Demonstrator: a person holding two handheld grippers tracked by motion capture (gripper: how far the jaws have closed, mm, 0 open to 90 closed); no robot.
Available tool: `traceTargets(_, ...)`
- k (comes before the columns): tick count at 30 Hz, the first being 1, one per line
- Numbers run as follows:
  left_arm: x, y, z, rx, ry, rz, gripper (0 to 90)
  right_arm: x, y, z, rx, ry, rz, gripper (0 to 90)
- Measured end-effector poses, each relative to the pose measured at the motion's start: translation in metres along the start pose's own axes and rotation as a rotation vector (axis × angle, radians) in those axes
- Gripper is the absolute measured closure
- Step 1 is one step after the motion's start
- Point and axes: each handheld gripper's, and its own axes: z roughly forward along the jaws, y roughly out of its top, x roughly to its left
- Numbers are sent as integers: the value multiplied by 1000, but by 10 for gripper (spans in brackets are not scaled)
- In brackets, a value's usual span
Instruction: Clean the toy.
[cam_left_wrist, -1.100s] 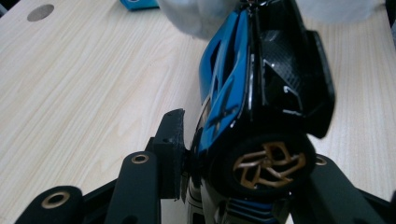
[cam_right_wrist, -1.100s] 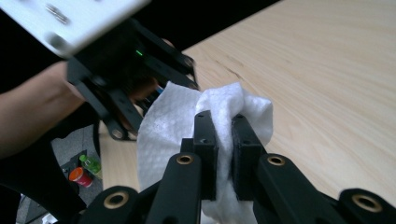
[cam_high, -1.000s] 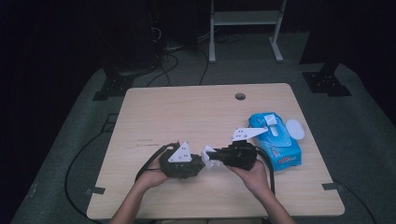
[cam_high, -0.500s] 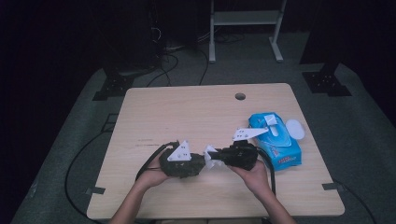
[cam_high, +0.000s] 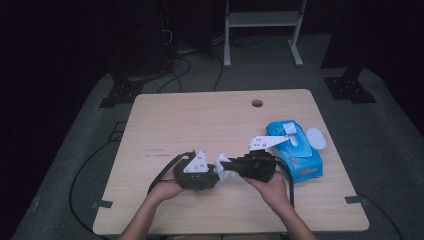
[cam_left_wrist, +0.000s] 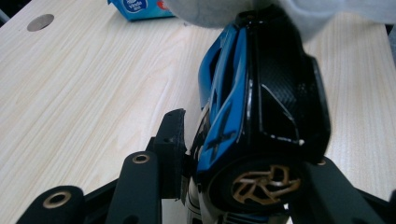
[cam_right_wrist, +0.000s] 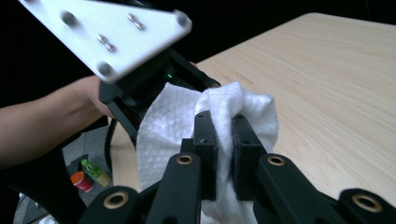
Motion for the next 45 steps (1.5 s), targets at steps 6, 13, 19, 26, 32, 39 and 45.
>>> traceTargets(6,1,-1,1,9,-4,0,585,-13,-11,2,24,-25,26,824)
traceTargets(13,6,-3,0,21,-4,-20,586,-36,-31,7,83,-59,107,824)
traceTargets(19,5,-2,1,27,1,-24,585,-27,-24,4,57,-54,83,824)
traceTargets(26,6,-1,3,33,-5,-31,583,-19,-18,2,46,-52,50,824)
traceTargets(32,8,-2,7,56,-12,-57,578,-32,-29,4,78,-74,92,824)
traceTargets(39,7,-6,15,168,14,-63,582,-37,-35,7,101,-87,108,824)
traceTargets(45,8,-5,18,204,17,-73,582,-38,-37,13,116,-82,105,824)
